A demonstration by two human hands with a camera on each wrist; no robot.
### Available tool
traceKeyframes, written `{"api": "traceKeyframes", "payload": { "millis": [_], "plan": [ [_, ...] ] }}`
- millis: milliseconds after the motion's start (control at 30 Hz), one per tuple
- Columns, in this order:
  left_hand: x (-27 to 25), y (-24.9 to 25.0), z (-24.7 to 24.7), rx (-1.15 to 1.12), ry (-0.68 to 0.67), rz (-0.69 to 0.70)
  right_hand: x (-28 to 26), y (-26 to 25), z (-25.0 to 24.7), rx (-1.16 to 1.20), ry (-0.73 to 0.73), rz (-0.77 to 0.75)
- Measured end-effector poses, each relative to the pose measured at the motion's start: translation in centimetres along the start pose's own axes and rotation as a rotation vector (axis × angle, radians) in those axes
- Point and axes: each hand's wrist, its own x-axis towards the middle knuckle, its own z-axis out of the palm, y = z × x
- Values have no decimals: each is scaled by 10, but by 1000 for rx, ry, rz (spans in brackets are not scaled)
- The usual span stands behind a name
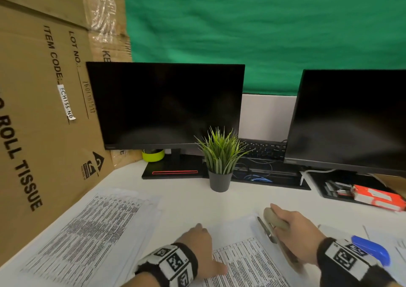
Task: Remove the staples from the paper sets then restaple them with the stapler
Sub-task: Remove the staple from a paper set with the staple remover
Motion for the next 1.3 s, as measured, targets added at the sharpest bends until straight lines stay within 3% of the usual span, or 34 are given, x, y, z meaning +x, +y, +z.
{"api": "traceKeyframes", "payload": {
  "millis": [300, 433, 600, 667, 733, 800, 867, 967, 1033, 1300],
  "plan": [
    [6, -2, -3, 158, -179, -60, -20, -9, -4, 34, 11, -9],
    [-11, -4, -17, 158, -253, 50, -24, -5, -5, 52, 21, 4],
    [-8, -12, -19, 77, -262, 71, -33, 0, -9, 69, -10, 55],
    [-7, -18, -20, 32, -198, 55, -41, -4, -12, 103, -43, 82],
    [-12, -24, -20, -63, -22, 34, -47, -9, -14, 163, -72, 106],
    [-16, -29, -22, -265, 197, 10, -52, -18, -14, 220, -103, 97],
    [-21, -32, -24, -502, 315, 17, -56, -32, -9, 279, -134, 31],
    [-39, -27, -24, -932, 282, 49, -62, -63, 6, 353, -176, -112],
    [-54, -26, -24, -1104, 279, 47, -65, -86, 20, 395, -213, -194],
    [-97, -71, -8, -1210, 492, -90, -75, -153, 83, 285, -278, -434]
  ]
}}
